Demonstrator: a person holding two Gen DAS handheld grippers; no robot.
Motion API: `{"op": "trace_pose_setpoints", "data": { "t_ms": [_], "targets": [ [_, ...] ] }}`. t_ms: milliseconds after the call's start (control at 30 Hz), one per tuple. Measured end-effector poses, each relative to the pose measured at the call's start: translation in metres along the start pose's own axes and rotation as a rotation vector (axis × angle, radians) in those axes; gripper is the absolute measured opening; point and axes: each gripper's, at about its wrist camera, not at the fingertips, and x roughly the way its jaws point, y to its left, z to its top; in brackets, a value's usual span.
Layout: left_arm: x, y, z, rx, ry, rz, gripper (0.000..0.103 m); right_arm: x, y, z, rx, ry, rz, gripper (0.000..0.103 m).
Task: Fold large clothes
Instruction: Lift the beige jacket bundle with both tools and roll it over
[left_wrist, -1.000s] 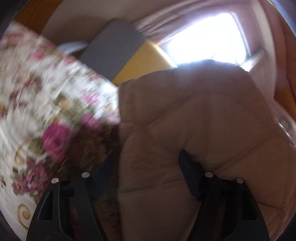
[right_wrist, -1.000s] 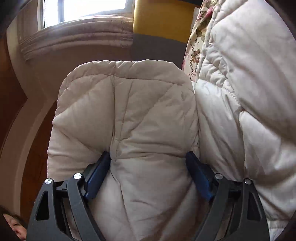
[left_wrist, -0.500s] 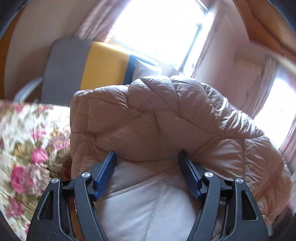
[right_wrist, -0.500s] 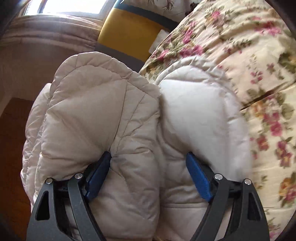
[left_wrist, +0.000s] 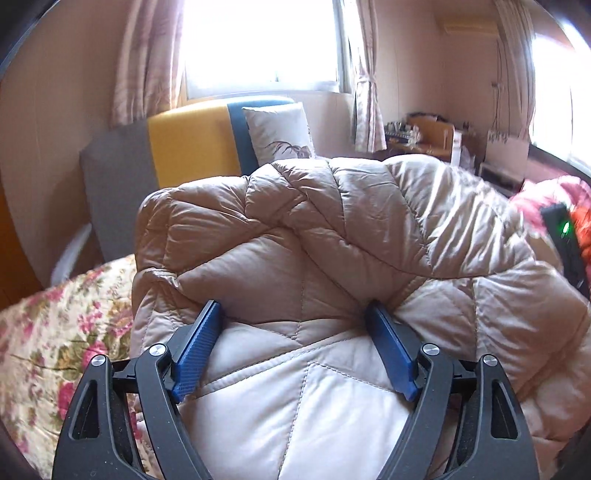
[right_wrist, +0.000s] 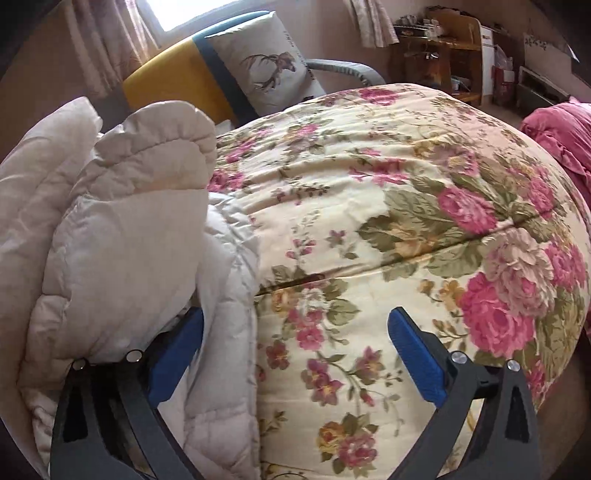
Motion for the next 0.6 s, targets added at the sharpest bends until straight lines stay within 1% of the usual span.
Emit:
{"op": "trace_pose_setpoints", "data": {
  "t_ms": [33, 67, 133, 167, 200, 233, 300, 367, 400, 467, 533, 567, 600],
  "targets": [
    [0.003, -0.005, -0.002, 0.022, 0.002, 0.017, 0.08, -0.007, 0.0, 0.003, 0.012, -0.008, -0.026, 0.1],
    [0.004, -0.007, -0.002, 0.034, 0.005, 0.026, 0.08, -0.005, -0.009, 0.007, 0.018, -0.016, -0.064, 0.1],
    [0.007, -0.012, -0.004, 0.047, 0.011, 0.041, 0.08, -0.012, -0.024, 0.01, 0.029, -0.04, -0.158, 0.1],
    [0.008, -0.014, -0.005, 0.051, 0.011, 0.047, 0.081, -0.019, -0.032, 0.012, 0.049, -0.065, -0.215, 0.1],
    [0.009, -0.015, -0.005, 0.055, 0.01, 0.053, 0.081, -0.034, -0.037, 0.013, 0.08, -0.113, -0.269, 0.1],
    [0.009, -0.017, -0.006, 0.06, 0.012, 0.057, 0.081, -0.052, -0.039, 0.011, 0.105, -0.165, -0.281, 0.1],
    [0.01, -0.02, -0.007, 0.069, 0.009, 0.066, 0.081, -0.088, -0.032, 0.013, 0.125, -0.289, -0.246, 0.1],
    [0.011, -0.023, -0.008, 0.075, 0.006, 0.076, 0.081, -0.12, -0.008, 0.017, 0.078, -0.381, -0.201, 0.1],
    [0.012, -0.023, -0.009, 0.079, 0.005, 0.08, 0.081, -0.125, 0.007, 0.024, 0.035, -0.403, -0.173, 0.1],
    [0.011, -0.026, -0.009, 0.086, 0.002, 0.088, 0.081, -0.124, 0.045, 0.039, -0.08, -0.403, -0.125, 0.1],
    [0.01, -0.028, -0.009, 0.088, -0.002, 0.093, 0.081, -0.112, 0.082, 0.048, -0.184, -0.361, -0.116, 0.1],
    [0.009, -0.027, -0.01, 0.087, -0.006, 0.094, 0.081, -0.103, 0.095, 0.048, -0.215, -0.348, -0.123, 0.099],
    [0.008, -0.027, -0.01, 0.084, -0.01, 0.097, 0.082, -0.091, 0.105, 0.049, -0.239, -0.329, -0.151, 0.098]
  ]
}}
